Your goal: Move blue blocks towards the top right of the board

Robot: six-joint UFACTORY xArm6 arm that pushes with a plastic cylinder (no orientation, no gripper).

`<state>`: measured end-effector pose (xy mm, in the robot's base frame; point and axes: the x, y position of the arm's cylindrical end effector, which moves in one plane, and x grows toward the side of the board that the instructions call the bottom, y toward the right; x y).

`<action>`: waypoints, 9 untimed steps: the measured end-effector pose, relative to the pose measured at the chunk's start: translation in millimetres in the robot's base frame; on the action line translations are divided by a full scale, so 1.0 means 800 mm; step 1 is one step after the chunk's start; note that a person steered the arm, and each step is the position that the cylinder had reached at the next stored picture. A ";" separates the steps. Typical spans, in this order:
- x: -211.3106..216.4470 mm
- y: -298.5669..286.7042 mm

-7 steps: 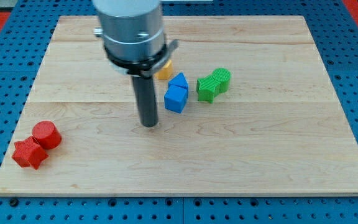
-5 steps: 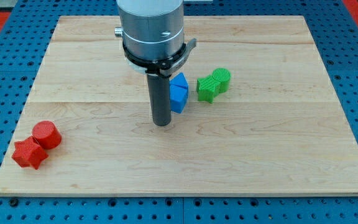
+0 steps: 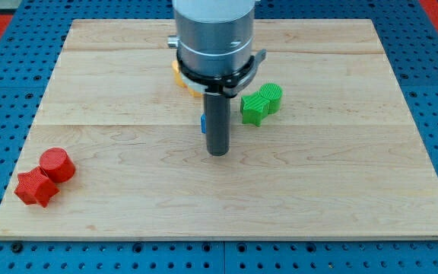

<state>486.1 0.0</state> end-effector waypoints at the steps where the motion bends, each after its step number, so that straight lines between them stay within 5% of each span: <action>1: -0.012 0.017; 3: -0.004 0.059; 5: 0.034 -0.042; 9: -0.087 -0.019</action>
<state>416.9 -14.9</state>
